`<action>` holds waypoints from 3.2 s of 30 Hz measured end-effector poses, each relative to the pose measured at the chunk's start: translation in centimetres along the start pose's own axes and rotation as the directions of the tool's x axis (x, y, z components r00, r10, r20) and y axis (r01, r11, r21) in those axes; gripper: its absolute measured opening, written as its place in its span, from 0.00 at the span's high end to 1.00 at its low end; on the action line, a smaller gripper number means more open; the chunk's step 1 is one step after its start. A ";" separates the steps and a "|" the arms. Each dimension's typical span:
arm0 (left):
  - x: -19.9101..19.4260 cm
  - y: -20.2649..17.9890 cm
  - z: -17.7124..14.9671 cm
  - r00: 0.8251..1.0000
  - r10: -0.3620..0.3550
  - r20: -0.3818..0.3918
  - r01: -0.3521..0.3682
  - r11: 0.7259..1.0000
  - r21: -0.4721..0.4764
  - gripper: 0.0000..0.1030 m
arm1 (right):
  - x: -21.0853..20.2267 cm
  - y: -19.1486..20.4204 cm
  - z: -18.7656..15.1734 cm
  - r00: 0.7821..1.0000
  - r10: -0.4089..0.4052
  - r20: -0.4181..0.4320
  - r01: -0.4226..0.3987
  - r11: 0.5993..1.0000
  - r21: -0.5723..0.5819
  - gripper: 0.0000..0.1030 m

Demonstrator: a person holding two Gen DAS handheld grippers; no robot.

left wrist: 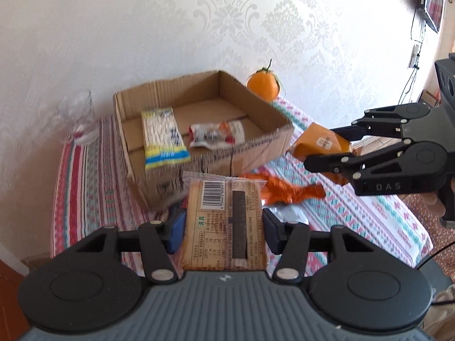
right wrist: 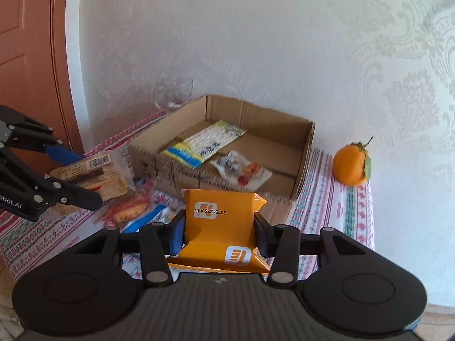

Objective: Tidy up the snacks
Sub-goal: 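Carry the biscuit bar and orange chip bag into the box and release, then withdraw both tools from the box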

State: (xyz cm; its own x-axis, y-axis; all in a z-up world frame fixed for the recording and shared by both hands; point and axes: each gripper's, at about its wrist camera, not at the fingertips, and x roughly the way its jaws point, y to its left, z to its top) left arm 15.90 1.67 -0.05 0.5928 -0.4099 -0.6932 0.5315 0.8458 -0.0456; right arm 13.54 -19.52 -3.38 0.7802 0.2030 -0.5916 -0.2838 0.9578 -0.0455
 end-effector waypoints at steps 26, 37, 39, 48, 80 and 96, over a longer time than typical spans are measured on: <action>20.2 6.5 14.5 0.997 0.074 -0.035 -0.080 0.972 -0.219 0.47 | 6.0 -4.8 4.0 0.999 -0.033 0.022 0.033 0.999 0.018 0.49; 19.8 6.4 15.1 0.982 0.187 0.001 -0.182 0.959 -0.218 0.13 | 8.7 -5.8 5.9 0.999 -0.040 0.007 0.040 0.998 0.056 0.49; 19.0 6.8 15.1 0.981 0.193 0.003 -0.188 0.956 -0.224 0.13 | 9.3 -6.2 6.4 0.999 -0.039 0.006 0.039 0.997 0.073 0.49; 14.7 8.5 14.4 0.968 0.251 0.029 -0.239 0.947 -0.214 0.13 | 14.3 -7.2 9.6 0.999 -0.020 -0.031 0.024 0.992 0.127 0.49; 7.2 4.3 8.9 0.972 0.237 -0.002 -0.235 0.961 -0.150 0.11 | 9.5 -4.6 8.1 0.992 -0.116 -0.045 0.121 0.985 0.123 0.00; 2.2 0.9 0.9 0.974 0.221 0.059 -0.196 0.940 -0.279 0.08 | 4.1 -0.8 -0.9 0.996 -0.085 -0.016 0.087 0.988 0.126 0.00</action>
State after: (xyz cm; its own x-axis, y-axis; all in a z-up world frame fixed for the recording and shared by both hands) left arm 18.25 1.26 -0.96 0.7303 -0.2324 -0.6424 0.2148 0.9708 -0.1071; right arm 16.42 -19.61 -6.52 0.7927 0.1171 -0.5983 -0.1425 0.9898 0.0050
